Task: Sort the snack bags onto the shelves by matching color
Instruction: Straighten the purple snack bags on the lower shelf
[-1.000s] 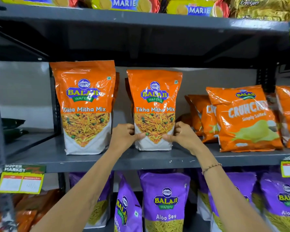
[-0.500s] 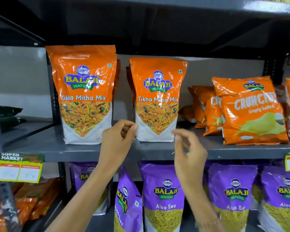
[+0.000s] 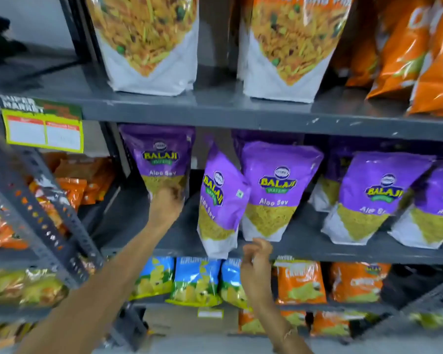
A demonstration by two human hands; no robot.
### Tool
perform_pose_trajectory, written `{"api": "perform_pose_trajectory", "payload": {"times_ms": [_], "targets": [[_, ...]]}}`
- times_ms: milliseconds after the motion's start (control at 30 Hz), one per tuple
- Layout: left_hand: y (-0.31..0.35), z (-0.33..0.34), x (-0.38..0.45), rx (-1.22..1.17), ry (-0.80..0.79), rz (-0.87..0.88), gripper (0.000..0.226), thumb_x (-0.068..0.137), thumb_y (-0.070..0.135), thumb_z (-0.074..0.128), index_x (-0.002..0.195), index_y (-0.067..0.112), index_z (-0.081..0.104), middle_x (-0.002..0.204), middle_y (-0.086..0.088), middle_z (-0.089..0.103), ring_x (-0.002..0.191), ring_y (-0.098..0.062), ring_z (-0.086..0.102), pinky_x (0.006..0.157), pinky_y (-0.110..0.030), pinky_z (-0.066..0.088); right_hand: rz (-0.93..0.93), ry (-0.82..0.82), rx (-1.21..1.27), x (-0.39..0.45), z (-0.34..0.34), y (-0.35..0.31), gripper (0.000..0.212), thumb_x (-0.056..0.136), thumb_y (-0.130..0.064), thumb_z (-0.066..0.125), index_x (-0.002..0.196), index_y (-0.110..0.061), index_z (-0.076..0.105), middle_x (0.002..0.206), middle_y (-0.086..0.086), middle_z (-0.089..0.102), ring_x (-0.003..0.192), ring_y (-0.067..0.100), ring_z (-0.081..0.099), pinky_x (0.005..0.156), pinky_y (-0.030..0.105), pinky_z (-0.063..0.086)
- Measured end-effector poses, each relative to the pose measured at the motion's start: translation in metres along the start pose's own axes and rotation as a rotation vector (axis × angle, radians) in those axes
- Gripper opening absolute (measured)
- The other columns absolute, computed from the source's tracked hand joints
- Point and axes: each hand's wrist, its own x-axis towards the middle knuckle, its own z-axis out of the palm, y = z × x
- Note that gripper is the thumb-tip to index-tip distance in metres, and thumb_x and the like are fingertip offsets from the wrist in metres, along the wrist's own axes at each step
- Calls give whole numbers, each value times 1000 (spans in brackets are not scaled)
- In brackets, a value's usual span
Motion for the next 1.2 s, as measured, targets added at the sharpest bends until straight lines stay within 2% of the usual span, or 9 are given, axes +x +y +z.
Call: {"api": "perform_pose_trajectory", "payload": {"times_ms": [133,233,333,400,533,767,900,1033,1200], "targets": [[-27,22,28,261,-411,65,38,80,0,55,117,-6,56,119,-28,60,112,-41,57,92,-43,46,131,-251,16,23,20,17,39,68,-12,50,106,-6,44,110,-1,43,110,23,42,98,22,35],[-17,30,31,233,-556,164,54,78,0,62,129,-1,47,119,-20,59,110,-33,56,88,-36,45,195,-238,108,30,36,14,69,58,-8,67,117,-8,31,121,19,50,109,22,51,90,22,46],[-16,35,35,111,-666,148,48,78,-10,55,124,-2,48,119,-33,56,101,-40,57,65,-30,47,152,-139,-12,29,50,10,91,53,-33,77,123,5,33,115,8,39,110,11,39,96,18,39],[-25,35,39,84,-724,149,52,79,-5,60,129,2,47,128,-26,55,107,-29,55,85,-26,49,137,-74,-68,29,55,10,99,53,-47,75,126,6,34,117,7,36,113,17,38,99,29,36],[-43,16,34,-53,-792,102,68,75,-5,69,134,9,40,107,-5,58,99,-20,57,95,-37,49,93,-6,11,33,65,12,73,62,-12,82,124,-4,44,116,6,55,109,17,53,92,20,43],[-101,-34,31,-294,-557,-28,55,67,-7,76,109,9,44,95,6,59,87,-5,59,72,-12,51,125,-369,87,58,106,5,57,66,-3,79,117,-14,56,113,6,66,103,14,62,88,31,49],[-133,-44,33,-327,-444,-72,61,61,-7,80,108,0,43,98,-5,64,80,-2,65,78,-33,51,121,-520,92,78,129,-8,57,62,-2,80,108,-25,56,114,8,66,104,18,63,94,37,51],[-143,-48,37,-253,-330,-131,56,47,30,87,82,30,43,106,-8,69,100,-22,65,90,-43,51,124,-560,82,87,145,-5,55,64,-8,80,111,-24,57,117,9,67,111,23,62,100,48,47],[-136,-47,37,-220,-361,-130,61,58,31,86,101,18,44,114,-8,65,107,-23,60,94,-46,48,140,-575,47,86,143,-2,52,74,-8,74,116,-28,51,120,6,64,115,21,60,103,48,45]]}}
